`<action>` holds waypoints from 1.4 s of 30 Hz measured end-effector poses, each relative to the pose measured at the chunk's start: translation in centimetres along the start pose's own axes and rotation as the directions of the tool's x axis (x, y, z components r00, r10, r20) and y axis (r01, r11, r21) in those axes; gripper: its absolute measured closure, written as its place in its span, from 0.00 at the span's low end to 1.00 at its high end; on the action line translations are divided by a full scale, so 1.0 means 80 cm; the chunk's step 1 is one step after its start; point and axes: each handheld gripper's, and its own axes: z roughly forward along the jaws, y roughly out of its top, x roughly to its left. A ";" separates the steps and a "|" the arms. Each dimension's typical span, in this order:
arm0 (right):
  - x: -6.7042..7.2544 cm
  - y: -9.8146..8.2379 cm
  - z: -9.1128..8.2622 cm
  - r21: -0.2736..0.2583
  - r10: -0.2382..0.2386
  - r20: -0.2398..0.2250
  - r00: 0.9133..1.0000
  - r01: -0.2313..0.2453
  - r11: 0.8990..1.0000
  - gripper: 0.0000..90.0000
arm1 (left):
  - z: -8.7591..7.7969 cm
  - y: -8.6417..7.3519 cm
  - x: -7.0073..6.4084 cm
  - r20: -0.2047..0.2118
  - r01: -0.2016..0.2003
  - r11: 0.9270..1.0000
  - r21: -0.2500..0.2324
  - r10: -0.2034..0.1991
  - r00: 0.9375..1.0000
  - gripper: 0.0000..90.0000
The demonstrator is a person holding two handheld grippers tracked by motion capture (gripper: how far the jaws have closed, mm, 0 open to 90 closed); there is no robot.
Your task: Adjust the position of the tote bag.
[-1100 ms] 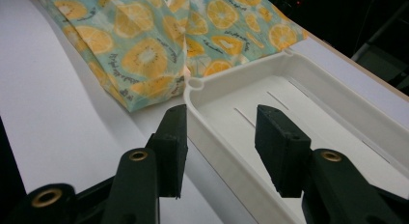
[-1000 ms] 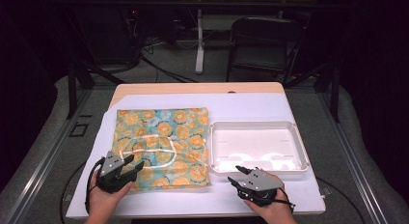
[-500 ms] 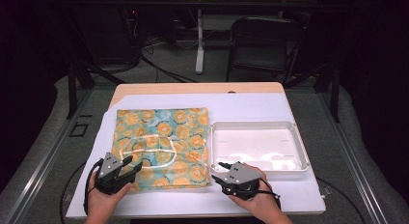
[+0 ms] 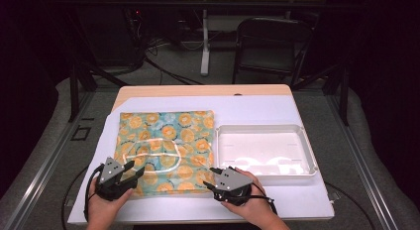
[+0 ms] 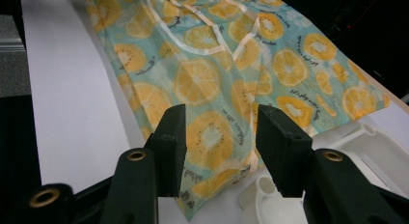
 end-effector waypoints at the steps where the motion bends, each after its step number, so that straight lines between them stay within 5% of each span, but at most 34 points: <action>1: 0.001 -0.002 0.001 0.002 0.001 -0.007 1.000 -0.001 1.000 0.60 | 0.000 0.000 0.000 0.000 0.000 1.000 -0.001 0.000 1.000 0.60; 10: 0.013 -0.013 0.011 0.055 -0.052 -0.040 0.998 0.054 0.997 0.60 | -0.001 -0.001 0.001 -0.002 -0.003 1.000 0.005 0.003 1.000 0.60; 17: 0.014 -0.021 0.015 0.088 -0.049 -0.075 0.996 0.056 0.995 0.60 | -0.001 -0.002 0.002 -0.006 -0.004 1.000 0.007 0.004 1.000 0.60; 27: 0.021 -0.028 0.021 0.134 -0.132 -0.067 0.989 0.140 0.981 0.58 | 0.003 0.000 0.001 0.004 -0.005 1.000 0.007 0.005 1.000 0.60; 42: 0.019 -0.036 0.016 0.167 -0.150 -0.058 0.987 0.157 0.973 0.61 | 0.011 0.005 -0.002 0.027 -0.019 1.000 0.006 0.019 0.999 0.60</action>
